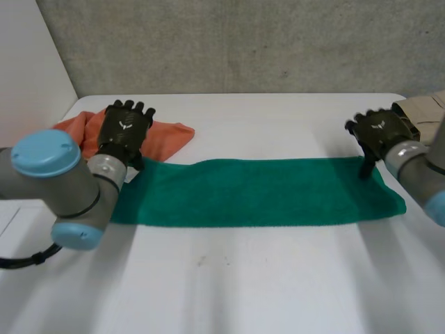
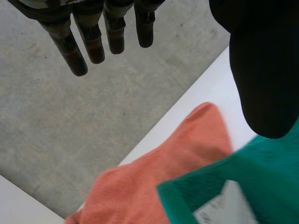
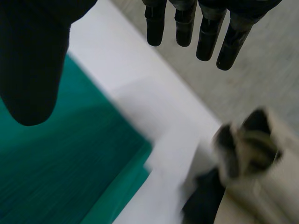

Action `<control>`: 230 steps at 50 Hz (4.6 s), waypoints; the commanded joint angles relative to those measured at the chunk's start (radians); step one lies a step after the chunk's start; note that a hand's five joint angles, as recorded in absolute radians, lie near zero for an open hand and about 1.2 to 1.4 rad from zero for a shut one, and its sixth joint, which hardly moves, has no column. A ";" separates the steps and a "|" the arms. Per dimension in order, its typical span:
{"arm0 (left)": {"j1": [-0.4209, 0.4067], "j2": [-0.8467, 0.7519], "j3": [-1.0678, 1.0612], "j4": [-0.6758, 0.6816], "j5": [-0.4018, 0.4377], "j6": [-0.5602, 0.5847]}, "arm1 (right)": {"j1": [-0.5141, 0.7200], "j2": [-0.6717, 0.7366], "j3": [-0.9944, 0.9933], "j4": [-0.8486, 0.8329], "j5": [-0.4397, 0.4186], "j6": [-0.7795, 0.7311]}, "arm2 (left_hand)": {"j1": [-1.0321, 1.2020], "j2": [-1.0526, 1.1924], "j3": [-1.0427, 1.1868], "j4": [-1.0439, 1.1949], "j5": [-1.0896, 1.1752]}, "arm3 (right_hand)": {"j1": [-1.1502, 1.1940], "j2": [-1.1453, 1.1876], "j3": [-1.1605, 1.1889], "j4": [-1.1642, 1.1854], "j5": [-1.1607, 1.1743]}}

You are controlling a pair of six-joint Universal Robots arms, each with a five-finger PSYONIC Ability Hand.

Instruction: Fold the laundry.

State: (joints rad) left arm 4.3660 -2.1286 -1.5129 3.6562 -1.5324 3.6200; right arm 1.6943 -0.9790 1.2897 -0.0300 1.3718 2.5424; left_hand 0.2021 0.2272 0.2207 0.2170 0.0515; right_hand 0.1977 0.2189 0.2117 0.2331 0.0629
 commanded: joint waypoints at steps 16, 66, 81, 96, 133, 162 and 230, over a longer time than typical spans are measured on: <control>-0.002 0.150 -0.221 0.001 0.066 -0.095 | -0.150 -0.047 0.283 -0.033 -0.145 -0.011 | 0.053 0.027 0.034 0.038 0.029 | 0.339 0.318 0.325 0.303 0.299; 0.135 0.437 -0.348 -0.002 0.063 -0.178 | 0.622 0.094 0.036 -0.404 -0.298 -0.284 | 0.050 0.024 0.031 0.035 0.026 | 1.199 1.177 1.185 1.163 1.159; 0.073 0.423 -0.351 0.001 0.067 -0.179 | 0.671 0.110 0.085 -0.398 -0.154 -0.222 | 0.041 0.016 0.022 0.026 0.017 | -0.023 -0.044 -0.037 -0.059 -0.063; -0.247 0.282 -0.259 -0.001 0.069 -0.196 | 0.346 -0.231 0.404 -0.237 -0.046 0.348 | 0.038 0.013 0.019 0.023 0.014 | 0.001 -0.020 -0.013 -0.034 -0.038; -0.152 -0.140 0.168 -0.033 -0.223 0.026 | 0.315 -0.066 0.396 -0.252 0.015 0.151 | 0.056 0.030 0.037 0.041 0.032 | 0.507 0.486 0.493 0.471 0.467; -0.303 -0.071 0.037 -0.027 -0.087 -0.043 | 0.304 -0.072 0.431 -0.294 0.038 0.065 | 0.032 0.007 0.013 0.017 0.008 | 1.199 1.177 1.185 1.163 1.159; -0.324 0.022 -0.073 -0.058 -0.279 -0.030 | 0.157 -0.250 0.602 -0.274 0.078 -0.128 | -0.003 -0.028 -0.022 -0.018 -0.027 | 1.199 1.177 1.185 1.163 1.159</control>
State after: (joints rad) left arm 4.0673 -2.2152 -1.4855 3.5975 -1.8200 3.5993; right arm 1.8505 -1.2224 1.9031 -0.3039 1.4495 2.4209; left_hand 0.1990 0.2231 0.2188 0.2146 0.0483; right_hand 0.9628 1.1637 1.1871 1.1865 0.9775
